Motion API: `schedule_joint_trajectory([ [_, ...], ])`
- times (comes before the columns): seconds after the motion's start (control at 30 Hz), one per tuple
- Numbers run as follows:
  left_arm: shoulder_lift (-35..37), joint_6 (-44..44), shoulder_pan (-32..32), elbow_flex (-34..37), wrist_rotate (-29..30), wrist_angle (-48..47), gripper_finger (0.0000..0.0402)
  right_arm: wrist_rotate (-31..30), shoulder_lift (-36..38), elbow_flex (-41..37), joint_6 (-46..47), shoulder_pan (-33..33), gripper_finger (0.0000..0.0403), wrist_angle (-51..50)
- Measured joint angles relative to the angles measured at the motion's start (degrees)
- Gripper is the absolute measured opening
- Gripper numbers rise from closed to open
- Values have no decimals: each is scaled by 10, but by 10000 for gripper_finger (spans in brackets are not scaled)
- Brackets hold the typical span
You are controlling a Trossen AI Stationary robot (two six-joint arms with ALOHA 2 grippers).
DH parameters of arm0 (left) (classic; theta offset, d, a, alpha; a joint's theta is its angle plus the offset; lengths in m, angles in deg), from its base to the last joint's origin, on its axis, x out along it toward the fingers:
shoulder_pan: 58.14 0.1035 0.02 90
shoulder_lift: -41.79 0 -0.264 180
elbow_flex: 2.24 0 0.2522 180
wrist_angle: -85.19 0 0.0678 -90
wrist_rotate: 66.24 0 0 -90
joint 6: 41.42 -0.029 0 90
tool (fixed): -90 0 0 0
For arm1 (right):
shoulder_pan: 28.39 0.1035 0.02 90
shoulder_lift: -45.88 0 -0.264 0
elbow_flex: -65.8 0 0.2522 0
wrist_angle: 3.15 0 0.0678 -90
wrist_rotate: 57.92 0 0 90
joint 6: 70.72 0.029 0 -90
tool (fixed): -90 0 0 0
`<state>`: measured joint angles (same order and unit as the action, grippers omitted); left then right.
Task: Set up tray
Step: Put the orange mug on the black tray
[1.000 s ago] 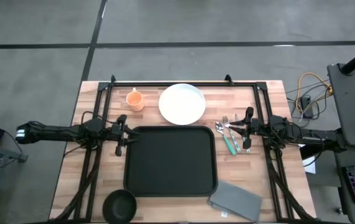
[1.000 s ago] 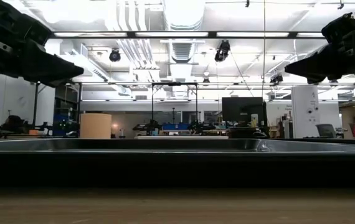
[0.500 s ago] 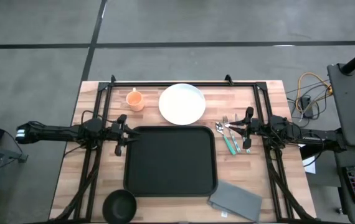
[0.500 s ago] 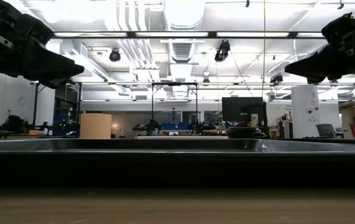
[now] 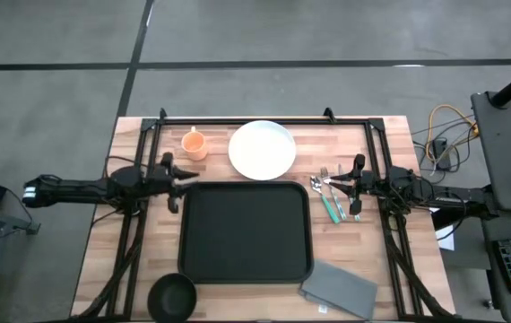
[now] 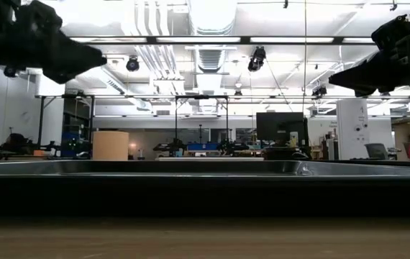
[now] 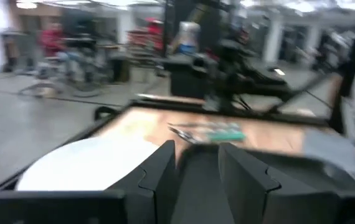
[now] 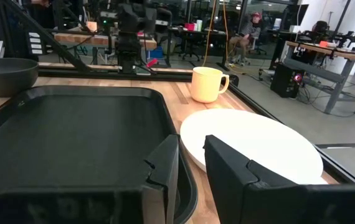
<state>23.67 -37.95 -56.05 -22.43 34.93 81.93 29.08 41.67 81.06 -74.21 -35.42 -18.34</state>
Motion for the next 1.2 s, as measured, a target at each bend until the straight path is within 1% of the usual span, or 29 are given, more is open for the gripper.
schedule_joint_trajectory([
  [0.17,-3,33,0,-4,54,-2,105,0,0,0,0,0,68,0],
  [0.23,-3,42,0,-3,96,-5,105,0,0,0,0,0,68,0],
  [0.33,-2,78,0,-3,161,-5,105,0,0,0,0,0,68,0],
  [0.47,-3,91,0,-5,214,-6,105,0,0,0,0,0,68,0],
  [0.57,-2,91,1,-14,220,-5,105,0,0,0,0,0,68,0],
  [0.63,-3,83,2,-24,220,-26,105,0,0,0,0,0,68,0],
  [0.77,-3,78,8,-65,224,-104,105,0,0,0,0,0,68,0],
  [0.93,-12,92,29,-143,224,-240,105,0,0,0,0,0,68,0],
  [1.1,-56,122,53,-215,224,-345,105,0,0,0,0,0,68,0],
  [1.2,-92,123,63,-245,221,-380,105,0,0,0,0,0,68,0],
])
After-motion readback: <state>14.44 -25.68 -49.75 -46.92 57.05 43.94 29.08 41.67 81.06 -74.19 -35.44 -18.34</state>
